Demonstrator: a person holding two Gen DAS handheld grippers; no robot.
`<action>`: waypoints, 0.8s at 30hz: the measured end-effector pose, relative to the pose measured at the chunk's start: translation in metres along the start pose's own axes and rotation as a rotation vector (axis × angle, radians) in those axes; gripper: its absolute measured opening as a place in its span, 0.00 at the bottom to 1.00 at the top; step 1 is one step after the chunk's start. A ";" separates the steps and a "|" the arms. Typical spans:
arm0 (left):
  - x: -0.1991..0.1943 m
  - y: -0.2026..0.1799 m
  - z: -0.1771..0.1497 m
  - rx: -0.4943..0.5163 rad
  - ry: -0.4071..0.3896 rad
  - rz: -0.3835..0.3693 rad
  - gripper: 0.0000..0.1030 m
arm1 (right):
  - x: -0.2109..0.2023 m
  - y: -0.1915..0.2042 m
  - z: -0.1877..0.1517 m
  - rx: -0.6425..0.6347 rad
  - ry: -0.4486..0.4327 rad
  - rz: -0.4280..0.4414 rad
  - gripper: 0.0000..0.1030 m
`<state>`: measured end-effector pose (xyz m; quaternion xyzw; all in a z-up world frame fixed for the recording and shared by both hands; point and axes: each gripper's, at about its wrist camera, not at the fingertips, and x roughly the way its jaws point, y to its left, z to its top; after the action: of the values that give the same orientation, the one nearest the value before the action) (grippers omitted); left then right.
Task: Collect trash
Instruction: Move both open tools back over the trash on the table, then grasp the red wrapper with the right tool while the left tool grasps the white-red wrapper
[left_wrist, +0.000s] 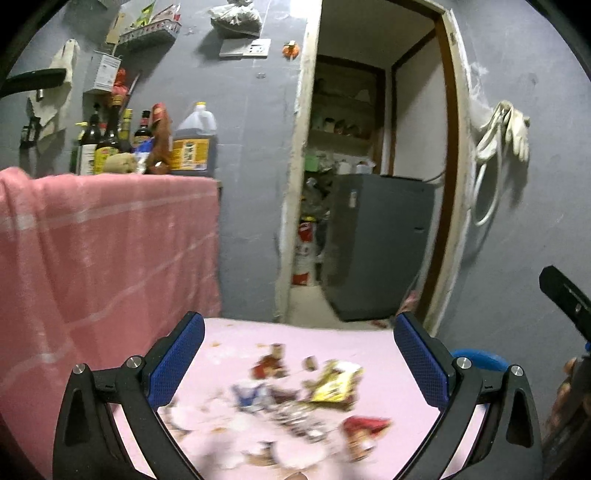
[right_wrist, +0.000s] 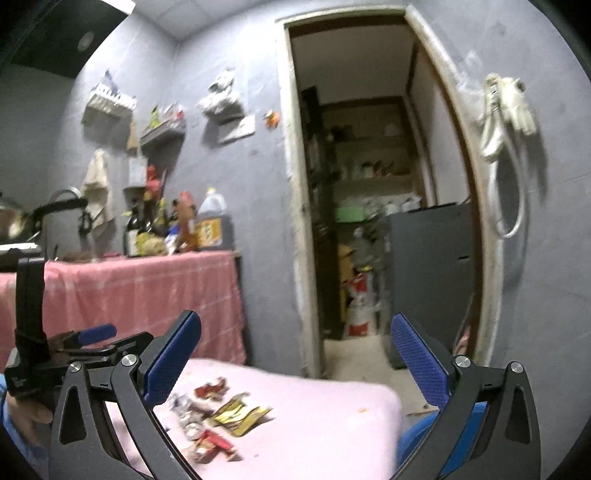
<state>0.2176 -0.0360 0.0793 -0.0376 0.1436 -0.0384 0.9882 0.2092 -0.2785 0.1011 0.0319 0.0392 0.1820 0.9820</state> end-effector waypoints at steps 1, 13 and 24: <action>0.000 0.004 -0.003 0.003 0.007 0.008 0.97 | 0.004 0.003 -0.003 0.001 0.015 0.012 1.00; 0.030 0.049 -0.049 -0.045 0.187 0.001 0.97 | 0.058 0.027 -0.058 -0.011 0.304 0.091 1.00; 0.057 0.058 -0.071 -0.087 0.382 -0.080 0.84 | 0.091 0.043 -0.106 -0.044 0.604 0.223 0.82</action>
<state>0.2556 0.0125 -0.0096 -0.0778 0.3283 -0.0778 0.9382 0.2695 -0.2002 -0.0068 -0.0404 0.3213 0.2907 0.9003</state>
